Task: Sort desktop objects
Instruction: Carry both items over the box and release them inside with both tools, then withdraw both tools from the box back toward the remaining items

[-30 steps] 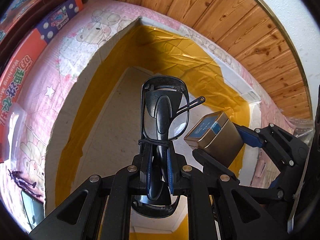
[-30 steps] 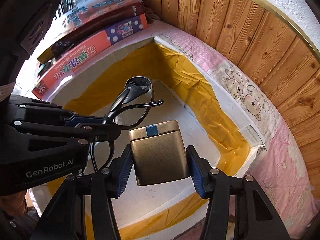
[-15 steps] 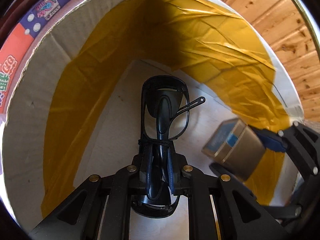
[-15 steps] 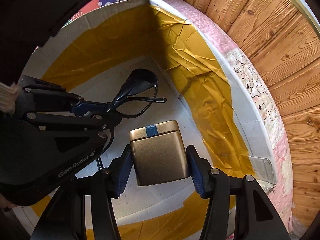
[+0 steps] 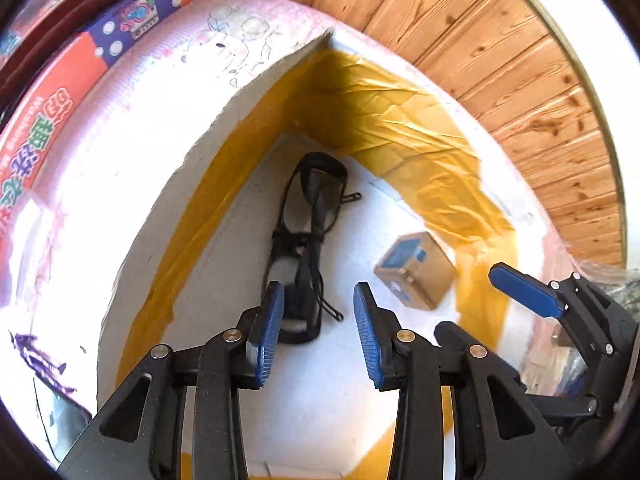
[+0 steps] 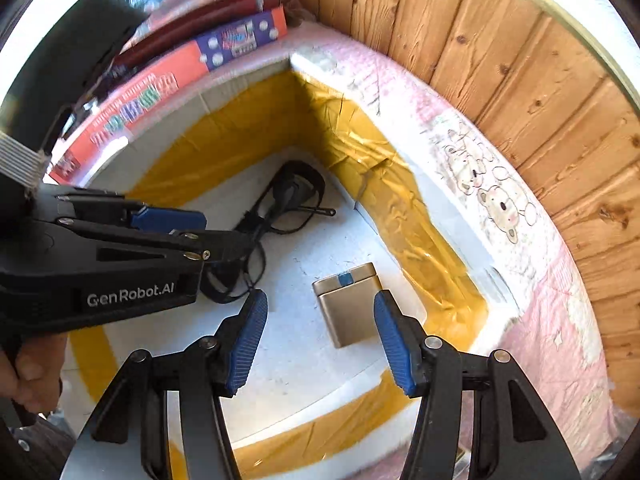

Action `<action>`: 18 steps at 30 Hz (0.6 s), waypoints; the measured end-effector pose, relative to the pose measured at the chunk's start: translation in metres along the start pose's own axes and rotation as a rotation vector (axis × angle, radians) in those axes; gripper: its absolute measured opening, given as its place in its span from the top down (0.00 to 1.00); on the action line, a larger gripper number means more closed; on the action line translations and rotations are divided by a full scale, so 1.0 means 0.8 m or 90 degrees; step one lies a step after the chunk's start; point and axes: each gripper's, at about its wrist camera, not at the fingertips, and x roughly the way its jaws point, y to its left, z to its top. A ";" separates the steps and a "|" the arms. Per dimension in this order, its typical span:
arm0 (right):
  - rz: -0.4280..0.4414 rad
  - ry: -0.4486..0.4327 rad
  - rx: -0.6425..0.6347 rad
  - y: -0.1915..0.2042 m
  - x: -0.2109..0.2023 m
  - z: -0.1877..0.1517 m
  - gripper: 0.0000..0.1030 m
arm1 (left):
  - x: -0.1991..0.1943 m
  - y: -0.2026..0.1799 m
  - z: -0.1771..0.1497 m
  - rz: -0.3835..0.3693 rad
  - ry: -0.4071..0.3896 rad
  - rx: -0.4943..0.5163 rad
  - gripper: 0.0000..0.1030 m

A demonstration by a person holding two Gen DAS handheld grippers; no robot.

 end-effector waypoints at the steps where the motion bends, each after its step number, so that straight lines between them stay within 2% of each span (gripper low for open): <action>1: 0.007 -0.016 0.015 -0.001 -0.014 -0.007 0.45 | -0.011 0.001 -0.009 -0.002 -0.006 0.005 0.62; 4: 0.033 -0.102 0.059 0.001 -0.063 -0.033 0.38 | -0.036 -0.006 -0.033 -0.002 -0.024 0.014 0.59; 6: 0.042 -0.136 0.076 0.012 -0.086 -0.046 0.34 | -0.049 -0.013 -0.047 0.003 -0.030 0.025 0.59; 10: 0.038 -0.154 0.091 0.032 -0.107 -0.070 0.34 | -0.067 -0.027 -0.065 0.019 -0.049 0.056 0.59; 18: 0.034 -0.196 0.097 0.063 -0.149 -0.115 0.34 | -0.117 -0.033 -0.112 0.023 -0.090 0.094 0.58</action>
